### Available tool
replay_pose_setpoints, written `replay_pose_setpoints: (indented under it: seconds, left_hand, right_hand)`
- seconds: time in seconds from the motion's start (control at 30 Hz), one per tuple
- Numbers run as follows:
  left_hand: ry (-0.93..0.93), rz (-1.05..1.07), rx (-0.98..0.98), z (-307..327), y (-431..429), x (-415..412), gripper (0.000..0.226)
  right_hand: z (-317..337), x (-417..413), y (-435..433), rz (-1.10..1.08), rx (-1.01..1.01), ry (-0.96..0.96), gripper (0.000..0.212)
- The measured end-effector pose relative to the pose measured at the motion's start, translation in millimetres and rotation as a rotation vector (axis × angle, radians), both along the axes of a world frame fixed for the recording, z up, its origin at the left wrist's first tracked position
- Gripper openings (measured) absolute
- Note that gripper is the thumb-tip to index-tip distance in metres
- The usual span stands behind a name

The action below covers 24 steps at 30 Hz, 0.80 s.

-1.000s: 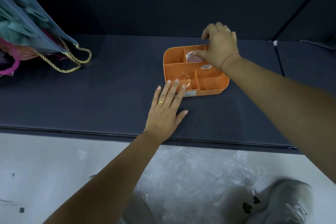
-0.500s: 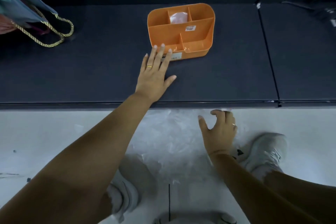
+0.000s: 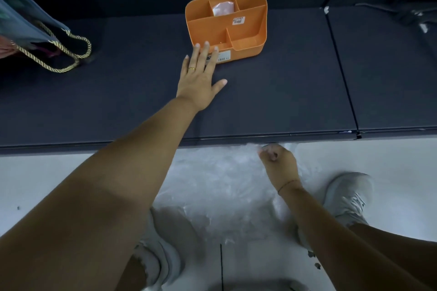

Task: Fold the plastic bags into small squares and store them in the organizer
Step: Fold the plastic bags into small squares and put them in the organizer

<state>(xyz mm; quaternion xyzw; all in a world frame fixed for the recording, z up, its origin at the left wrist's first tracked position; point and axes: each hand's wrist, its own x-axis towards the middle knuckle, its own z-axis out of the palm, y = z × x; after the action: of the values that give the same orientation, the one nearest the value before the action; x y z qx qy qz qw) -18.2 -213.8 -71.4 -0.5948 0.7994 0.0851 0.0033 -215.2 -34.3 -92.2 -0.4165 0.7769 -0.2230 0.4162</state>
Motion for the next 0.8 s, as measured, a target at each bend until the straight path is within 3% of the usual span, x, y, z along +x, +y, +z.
replay_pose_setpoints:
  seconds: [0.1, 0.2, 0.3, 0.4, 0.5, 0.6, 0.7, 0.8]
  left_hand:
    - [-0.015, -0.021, 0.015, 3, -25, 3, 0.076]
    - [-0.036, -0.040, 0.027, 9, -49, 6, 0.076]
    - [-0.061, -0.047, 0.036, 14, -68, 8, 0.076]
    - [-0.085, -0.056, 0.049, 19, -78, 10, 0.076]
    - [-0.029, -0.047, 0.033, 26, -67, 9, 0.075]
    - [0.361, -0.012, 0.136, 43, -25, -13, 0.064]
    - [0.885, 0.104, 0.597, 57, 42, -47, 0.053]
    - [1.037, 0.186, 0.848, 57, 94, -56, 0.047]
  right_hand:
    - [19, -8, -11, -0.196, -0.110, -0.215, 0.045]
    - [34, -13, -26, -0.282, -0.189, -0.287, 0.048]
    - [42, -17, -48, -0.265, -0.216, -0.324, 0.041]
    - [50, -21, -68, -0.180, -0.190, -0.358, 0.018]
    - [55, -26, -78, -0.158, -0.174, -0.393, 0.025]
    - [59, -26, -82, -0.246, -0.136, -0.466, 0.047]
    - [71, -21, -86, -0.338, -0.025, -0.677, 0.021]
    - [89, -13, -86, -0.408, 0.098, -0.941, 0.019]
